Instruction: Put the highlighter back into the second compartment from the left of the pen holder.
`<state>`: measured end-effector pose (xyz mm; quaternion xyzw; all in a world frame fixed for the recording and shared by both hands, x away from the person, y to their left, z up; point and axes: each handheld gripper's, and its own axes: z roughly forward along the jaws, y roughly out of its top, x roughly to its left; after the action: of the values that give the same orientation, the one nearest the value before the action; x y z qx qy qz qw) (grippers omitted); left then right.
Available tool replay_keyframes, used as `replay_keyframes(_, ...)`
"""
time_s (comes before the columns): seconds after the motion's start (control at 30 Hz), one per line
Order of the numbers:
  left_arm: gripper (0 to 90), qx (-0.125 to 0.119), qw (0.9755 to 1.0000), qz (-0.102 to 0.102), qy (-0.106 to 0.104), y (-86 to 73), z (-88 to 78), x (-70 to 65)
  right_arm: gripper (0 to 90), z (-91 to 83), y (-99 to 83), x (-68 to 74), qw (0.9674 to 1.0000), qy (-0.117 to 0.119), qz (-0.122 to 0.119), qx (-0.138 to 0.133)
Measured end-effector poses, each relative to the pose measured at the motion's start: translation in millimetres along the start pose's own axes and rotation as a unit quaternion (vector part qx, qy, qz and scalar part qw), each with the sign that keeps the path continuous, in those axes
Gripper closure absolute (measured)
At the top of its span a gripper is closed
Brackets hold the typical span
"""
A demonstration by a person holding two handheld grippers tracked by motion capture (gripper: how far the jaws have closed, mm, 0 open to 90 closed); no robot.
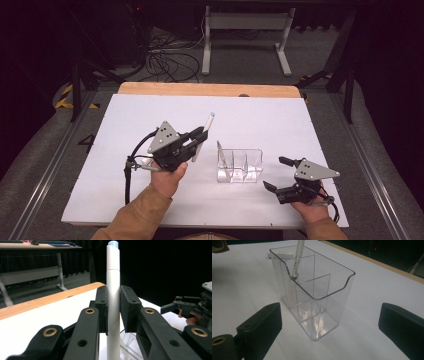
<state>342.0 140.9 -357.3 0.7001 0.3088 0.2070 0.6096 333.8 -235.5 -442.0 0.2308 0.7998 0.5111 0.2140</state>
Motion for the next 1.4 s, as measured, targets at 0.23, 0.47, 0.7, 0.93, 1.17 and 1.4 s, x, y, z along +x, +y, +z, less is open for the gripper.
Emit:
replay_keyframes(0.23,77.8,-0.003,0.9998,0.009,-0.018,4.1,13.7,-12.0,5.5,-0.2,0.0,-0.1,1.0,0.001,0.001,0.0)
replay_keyframes(0.47,77.8,-0.001,0.9992,0.02,-0.033,4.2,30.8,-25.2,5.5,-0.1,0.0,-0.1,1.0,0.002,0.001,0.0)
replay_keyframes(0.7,77.8,-0.001,0.9982,0.026,-0.054,3.7,43.8,-35.5,5.5,-0.4,0.0,0.0,1.0,0.003,0.001,0.0)
replay_keyframes(0.93,77.8,0.002,0.9972,0.022,-0.071,1.5,55.7,-40.9,5.5,-1.2,0.2,0.3,1.0,0.004,0.001,-0.002)
replay_keyframes(1.17,77.7,-0.004,0.9959,0.028,-0.086,-1.2,64.7,-46.2,5.5,-1.7,0.2,0.4,1.0,0.004,-0.001,-0.002)
replay_keyframes(1.4,77.7,0.001,0.9956,0.023,-0.091,-4.7,75.8,-48.9,5.5,-1.7,0.0,0.3,1.0,0.005,-0.003,-0.002)
